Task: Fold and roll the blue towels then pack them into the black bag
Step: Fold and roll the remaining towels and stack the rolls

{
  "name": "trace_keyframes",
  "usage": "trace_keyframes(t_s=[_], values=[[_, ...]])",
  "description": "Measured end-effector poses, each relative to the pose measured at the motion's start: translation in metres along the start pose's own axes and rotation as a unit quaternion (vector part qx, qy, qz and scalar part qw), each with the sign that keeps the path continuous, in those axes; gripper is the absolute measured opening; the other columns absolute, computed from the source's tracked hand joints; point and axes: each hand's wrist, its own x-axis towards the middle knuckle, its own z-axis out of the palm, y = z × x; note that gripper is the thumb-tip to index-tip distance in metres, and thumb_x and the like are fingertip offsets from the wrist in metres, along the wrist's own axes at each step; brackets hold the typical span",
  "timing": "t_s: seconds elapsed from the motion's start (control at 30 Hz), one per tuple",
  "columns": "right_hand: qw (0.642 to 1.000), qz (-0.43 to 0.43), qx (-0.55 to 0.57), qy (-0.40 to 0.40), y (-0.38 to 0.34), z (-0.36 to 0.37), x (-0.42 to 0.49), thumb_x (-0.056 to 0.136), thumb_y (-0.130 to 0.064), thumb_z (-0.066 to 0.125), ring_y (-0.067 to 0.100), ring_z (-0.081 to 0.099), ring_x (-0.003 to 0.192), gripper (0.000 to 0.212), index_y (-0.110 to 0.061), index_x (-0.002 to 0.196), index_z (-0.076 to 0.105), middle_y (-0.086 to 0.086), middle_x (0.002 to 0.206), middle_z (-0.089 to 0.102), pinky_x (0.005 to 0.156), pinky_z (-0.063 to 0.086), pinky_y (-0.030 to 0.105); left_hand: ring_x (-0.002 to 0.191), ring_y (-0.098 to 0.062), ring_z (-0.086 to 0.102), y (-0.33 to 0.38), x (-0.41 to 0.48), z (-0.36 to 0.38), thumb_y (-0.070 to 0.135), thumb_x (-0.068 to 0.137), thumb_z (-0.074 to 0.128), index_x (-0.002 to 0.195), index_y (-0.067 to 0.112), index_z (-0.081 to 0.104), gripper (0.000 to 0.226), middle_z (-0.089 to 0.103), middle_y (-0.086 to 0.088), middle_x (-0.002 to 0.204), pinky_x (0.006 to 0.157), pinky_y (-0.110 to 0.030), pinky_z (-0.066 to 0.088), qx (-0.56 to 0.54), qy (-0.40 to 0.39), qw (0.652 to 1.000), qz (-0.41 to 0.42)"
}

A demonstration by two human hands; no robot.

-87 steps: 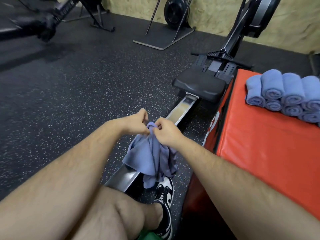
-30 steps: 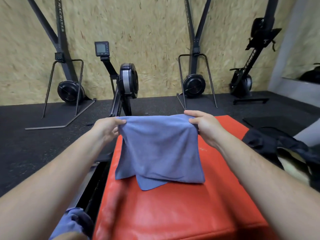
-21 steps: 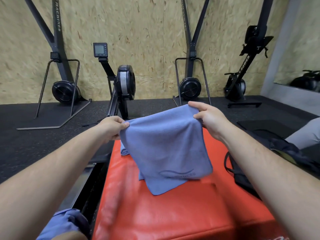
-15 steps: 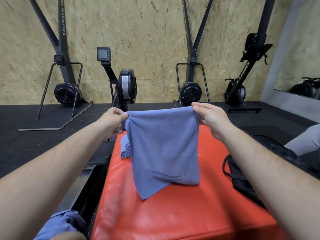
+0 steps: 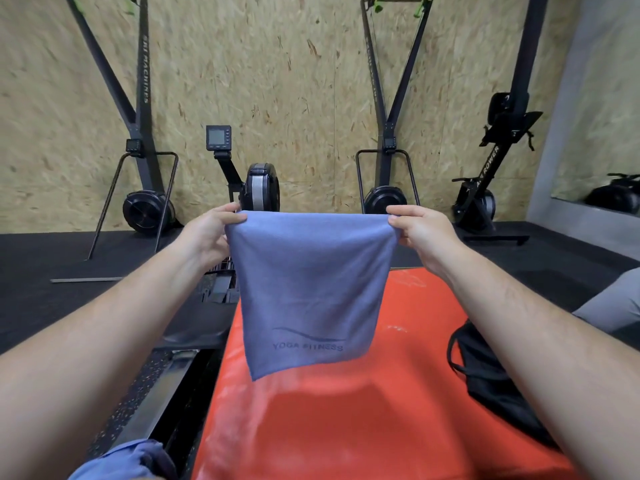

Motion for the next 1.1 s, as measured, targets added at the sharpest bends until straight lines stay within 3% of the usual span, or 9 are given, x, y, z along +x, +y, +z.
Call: trace_keyframes(t_s=[0.1, 0.17, 0.33, 0.5, 0.6, 0.73, 0.8, 0.97, 1.1], values=[[1.000, -0.004, -0.002, -0.003, -0.006, 0.003, -0.003, 0.086, -0.005, 0.070, 0.018, 0.067, 0.082, 0.020, -0.015, 0.102, 0.076, 0.010, 0.099, 0.074, 0.073, 0.055, 0.029, 0.103, -0.023, 0.069, 0.003, -0.002, -0.005, 0.005, 0.089, 0.067, 0.110, 0.010, 0.072, 0.022, 0.070, -0.014, 0.117, 0.097, -0.039, 0.054, -0.024, 0.022, 0.999, -0.007], [1.000, -0.008, -0.011, -0.002, -0.010, 0.004, -0.006, 0.086, -0.006, 0.071, 0.017, 0.067, 0.082, 0.020, -0.014, 0.104, 0.075, 0.008, 0.099, 0.074, 0.069, 0.054, 0.027, 0.101, -0.026, 0.069, 0.004, -0.004, -0.008, 0.010, 0.086, 0.073, 0.119, 0.005, 0.068, 0.034, 0.069, -0.016, 0.121, 0.088, -0.040, 0.058, -0.027, 0.040, 0.999, -0.005], [1.000, -0.006, -0.019, -0.009, -0.019, 0.006, -0.016, 0.083, -0.002, 0.070, 0.017, 0.068, 0.083, 0.024, -0.018, 0.099, 0.076, 0.007, 0.100, 0.075, 0.074, 0.056, 0.028, 0.081, -0.018, 0.063, 0.003, -0.015, -0.008, 0.003, 0.086, 0.071, 0.100, 0.014, 0.068, 0.018, 0.069, -0.005, 0.095, 0.065, -0.028, 0.049, 0.067, 0.089, 0.991, 0.069], [0.999, 0.007, -0.027, -0.028, -0.024, 0.006, -0.034, 0.081, 0.004, 0.066, 0.015, 0.065, 0.076, 0.034, -0.017, 0.106, 0.076, 0.004, 0.098, 0.071, 0.071, 0.056, 0.026, 0.067, -0.019, 0.054, 0.002, -0.024, -0.015, 0.002, 0.090, 0.067, 0.094, 0.012, 0.064, 0.011, 0.062, -0.009, 0.095, 0.056, -0.029, 0.042, 0.146, 0.085, 0.980, 0.106], [0.999, 0.016, -0.042, -0.021, -0.026, 0.008, -0.047, 0.081, 0.007, 0.063, 0.011, 0.050, 0.058, 0.036, -0.014, 0.107, 0.075, 0.003, 0.084, 0.067, 0.050, 0.042, 0.017, 0.075, -0.018, 0.055, 0.002, -0.030, -0.019, 0.000, 0.089, 0.066, 0.089, 0.015, 0.061, 0.016, 0.061, -0.007, 0.096, 0.064, -0.030, 0.044, 0.163, 0.075, 0.977, 0.116], [0.999, 0.011, -0.045, -0.015, -0.031, 0.004, -0.060, 0.079, 0.002, 0.070, 0.015, 0.060, 0.081, 0.034, -0.019, 0.105, 0.077, -0.001, 0.097, 0.073, 0.072, 0.050, 0.028, 0.089, -0.019, 0.059, 0.005, -0.046, -0.022, 0.000, 0.086, 0.069, 0.090, 0.017, 0.059, 0.020, 0.063, -0.002, 0.094, 0.076, -0.032, 0.048, 0.201, 0.087, 0.966, 0.137], [0.999, 0.004, -0.043, -0.016, -0.035, 0.000, -0.069, 0.077, -0.003, 0.075, 0.013, 0.066, 0.091, 0.031, -0.021, 0.101, 0.078, -0.001, 0.100, 0.075, 0.082, 0.053, 0.032, 0.093, -0.019, 0.060, 0.008, -0.055, -0.023, 0.002, 0.085, 0.071, 0.093, 0.018, 0.061, 0.020, 0.064, 0.000, 0.097, 0.072, -0.028, 0.046, 0.235, 0.084, 0.956, 0.156], [0.998, -0.020, -0.026, -0.053, -0.046, -0.016, -0.090, 0.076, -0.005, 0.078, 0.013, 0.071, 0.084, 0.033, -0.018, 0.106, 0.076, 0.002, 0.099, 0.076, 0.071, 0.054, 0.024, 0.094, -0.013, 0.062, 0.018, -0.080, -0.026, 0.005, 0.079, 0.077, 0.096, 0.023, 0.068, 0.027, 0.069, 0.002, 0.105, 0.077, -0.025, 0.048, 0.313, 0.059, 0.924, 0.211], [0.993, -0.043, -0.081, -0.068, -0.052, -0.028, -0.097, 0.076, -0.006, 0.079, 0.010, 0.066, 0.084, 0.035, -0.024, 0.107, 0.076, -0.008, 0.091, 0.072, 0.074, 0.052, 0.024, 0.090, -0.008, 0.061, 0.025, -0.089, -0.024, 0.011, 0.084, 0.076, 0.108, 0.023, 0.070, 0.027, 0.068, 0.007, 0.104, 0.073, -0.019, 0.045, 0.433, 0.061, 0.858, 0.269]])
